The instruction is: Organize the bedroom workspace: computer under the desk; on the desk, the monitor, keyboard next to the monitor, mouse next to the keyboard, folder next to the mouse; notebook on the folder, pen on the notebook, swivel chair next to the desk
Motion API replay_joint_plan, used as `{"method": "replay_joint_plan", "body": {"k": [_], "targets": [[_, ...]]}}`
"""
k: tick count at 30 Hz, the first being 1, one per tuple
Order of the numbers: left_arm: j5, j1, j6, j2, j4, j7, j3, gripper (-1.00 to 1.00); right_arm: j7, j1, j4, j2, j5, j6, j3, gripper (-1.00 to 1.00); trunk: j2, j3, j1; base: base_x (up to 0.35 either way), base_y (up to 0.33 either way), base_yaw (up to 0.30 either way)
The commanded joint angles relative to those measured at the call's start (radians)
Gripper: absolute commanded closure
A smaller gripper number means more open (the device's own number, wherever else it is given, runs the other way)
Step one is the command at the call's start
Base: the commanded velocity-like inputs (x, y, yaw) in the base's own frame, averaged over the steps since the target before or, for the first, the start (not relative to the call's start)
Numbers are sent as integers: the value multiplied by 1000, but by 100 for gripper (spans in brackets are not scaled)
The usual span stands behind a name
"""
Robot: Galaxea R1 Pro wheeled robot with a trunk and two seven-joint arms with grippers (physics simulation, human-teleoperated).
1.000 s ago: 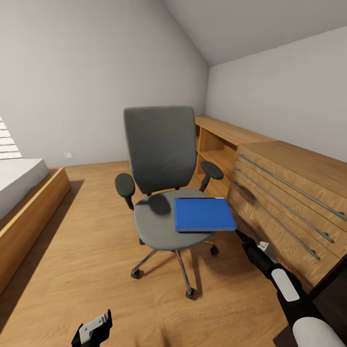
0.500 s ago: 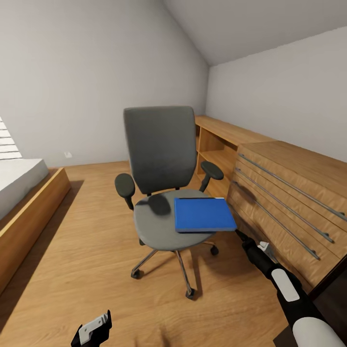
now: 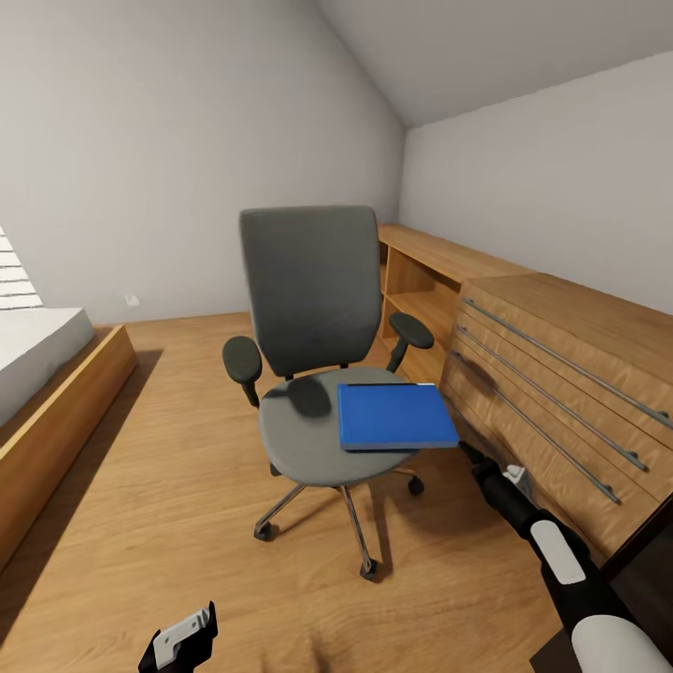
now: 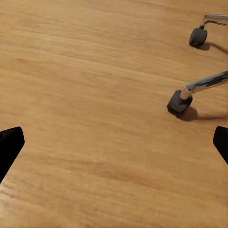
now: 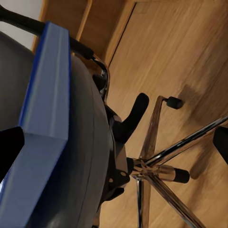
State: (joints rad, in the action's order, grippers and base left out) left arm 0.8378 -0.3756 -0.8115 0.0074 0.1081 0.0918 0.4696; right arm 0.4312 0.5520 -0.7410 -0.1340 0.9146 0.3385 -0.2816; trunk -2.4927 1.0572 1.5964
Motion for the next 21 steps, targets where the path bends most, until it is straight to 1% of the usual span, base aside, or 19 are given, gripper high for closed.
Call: {"method": "replay_joint_plan", "body": {"k": [1, 13, 18, 21], "targets": [[0, 0, -2, 0, 1, 10, 9, -100, 4, 1, -1, 0, 8, 10, -4, -100, 0, 1, 0, 0, 0, 0], [0, 0, -2, -1, -1, 9, 9, -100, 11, 1, -2, -1, 10, 10, -8, -100, 0, 1, 0, 0, 0, 0], [0, 0, -1, -1, -2, 9, 9, -100, 48, 1, -29, 0, 8, 15, -5, -100, 0, 1, 0, 0, 0, 0], [0, 0, -1, -1, -2, 9, 9, -100, 54, 1, -33, 0, 7, 17, -4, -100, 0, 1, 0, 0, 0, 0]]}}
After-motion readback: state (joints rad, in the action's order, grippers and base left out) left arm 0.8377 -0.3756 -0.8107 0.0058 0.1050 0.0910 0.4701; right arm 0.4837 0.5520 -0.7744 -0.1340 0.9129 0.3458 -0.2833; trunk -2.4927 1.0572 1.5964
